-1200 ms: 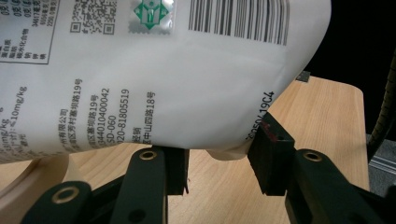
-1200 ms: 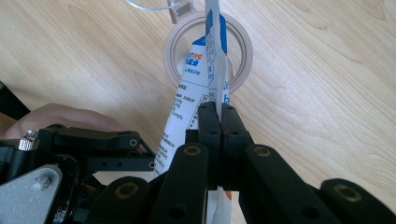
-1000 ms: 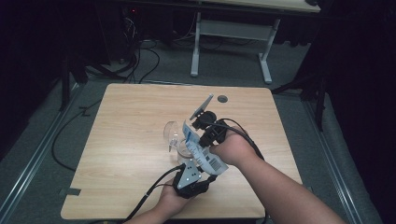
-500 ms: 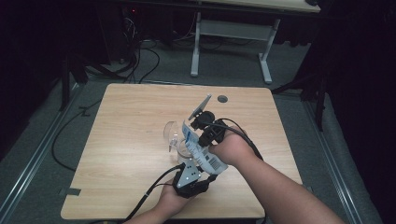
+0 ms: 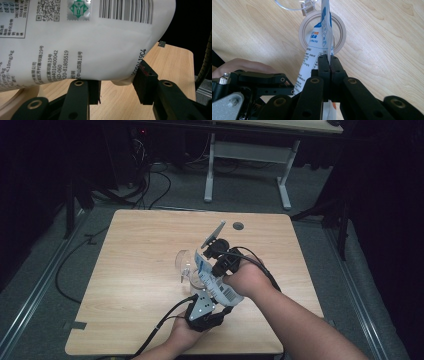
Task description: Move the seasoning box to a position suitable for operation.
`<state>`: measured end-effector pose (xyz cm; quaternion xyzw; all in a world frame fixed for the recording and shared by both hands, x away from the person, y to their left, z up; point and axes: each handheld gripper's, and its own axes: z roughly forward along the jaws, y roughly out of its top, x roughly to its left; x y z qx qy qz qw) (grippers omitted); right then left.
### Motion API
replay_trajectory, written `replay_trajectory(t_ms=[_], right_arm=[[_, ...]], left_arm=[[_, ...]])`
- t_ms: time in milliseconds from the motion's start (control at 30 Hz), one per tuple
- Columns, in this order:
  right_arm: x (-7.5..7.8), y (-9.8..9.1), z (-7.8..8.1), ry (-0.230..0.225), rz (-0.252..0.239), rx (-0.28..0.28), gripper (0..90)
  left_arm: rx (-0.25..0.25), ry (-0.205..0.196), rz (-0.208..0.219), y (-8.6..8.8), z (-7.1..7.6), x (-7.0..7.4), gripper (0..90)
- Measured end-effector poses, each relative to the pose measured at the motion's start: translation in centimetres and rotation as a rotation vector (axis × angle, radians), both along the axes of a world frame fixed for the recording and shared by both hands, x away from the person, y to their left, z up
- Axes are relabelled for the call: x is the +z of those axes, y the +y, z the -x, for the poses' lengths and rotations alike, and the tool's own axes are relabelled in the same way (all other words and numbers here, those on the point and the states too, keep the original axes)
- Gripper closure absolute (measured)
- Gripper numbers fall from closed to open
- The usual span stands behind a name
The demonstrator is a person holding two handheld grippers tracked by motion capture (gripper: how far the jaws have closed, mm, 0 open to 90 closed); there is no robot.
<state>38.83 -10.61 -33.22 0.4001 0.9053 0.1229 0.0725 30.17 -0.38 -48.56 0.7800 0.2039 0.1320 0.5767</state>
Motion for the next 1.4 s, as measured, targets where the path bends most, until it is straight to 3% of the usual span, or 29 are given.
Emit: replay_trajectory(t_ms=[1400], right_arm=[[0.13,-0.12,-0.31,-0.006,-0.002,0.009,90.0]], left_arm=[[-0.008,0.014,0.017,-0.05,-0.19,0.25,61.5]])
